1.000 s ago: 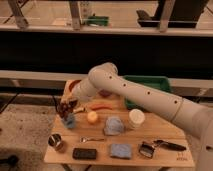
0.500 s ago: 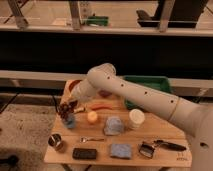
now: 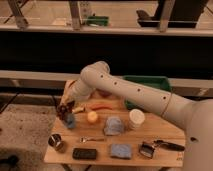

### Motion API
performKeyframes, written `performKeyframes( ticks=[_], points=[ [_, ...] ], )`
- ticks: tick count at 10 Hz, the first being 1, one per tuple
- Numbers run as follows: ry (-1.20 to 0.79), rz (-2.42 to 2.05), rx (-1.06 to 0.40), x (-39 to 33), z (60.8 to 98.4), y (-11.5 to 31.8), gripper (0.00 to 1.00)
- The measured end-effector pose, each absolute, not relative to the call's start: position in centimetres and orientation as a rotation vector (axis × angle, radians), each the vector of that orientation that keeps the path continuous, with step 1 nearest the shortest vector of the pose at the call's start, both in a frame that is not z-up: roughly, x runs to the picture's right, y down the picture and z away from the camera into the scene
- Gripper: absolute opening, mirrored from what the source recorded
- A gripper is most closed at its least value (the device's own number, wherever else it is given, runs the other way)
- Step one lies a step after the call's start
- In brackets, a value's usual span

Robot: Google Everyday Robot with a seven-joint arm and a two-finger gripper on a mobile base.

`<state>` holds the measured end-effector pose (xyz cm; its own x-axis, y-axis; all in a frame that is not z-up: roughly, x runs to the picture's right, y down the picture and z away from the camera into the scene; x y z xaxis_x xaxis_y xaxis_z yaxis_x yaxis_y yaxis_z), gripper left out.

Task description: Place grapes in plastic cup

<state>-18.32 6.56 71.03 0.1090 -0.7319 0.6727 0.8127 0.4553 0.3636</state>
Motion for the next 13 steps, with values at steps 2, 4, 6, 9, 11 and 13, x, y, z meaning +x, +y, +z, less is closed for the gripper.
performKeyframes(
  ticks=[2,4,6,9,11,13],
  points=[
    [-0.914,-1.174,-0.109,-18.8,70.9,6.6,0.0],
    [-0.905,-1.225,-0.106,-19.4,70.5,7.0,0.0],
    [-0.899,-1.256,-0.097,-19.6,70.2,7.3,0.0],
    [-0.897,-1.307,-0.09,-19.9,70.1,7.7,0.0],
    [-0.897,-1.334,-0.097,-19.9,70.7,8.0,0.0],
    [-0.89,-1.35,-0.098,-19.6,71.4,7.5,0.0]
  ],
)
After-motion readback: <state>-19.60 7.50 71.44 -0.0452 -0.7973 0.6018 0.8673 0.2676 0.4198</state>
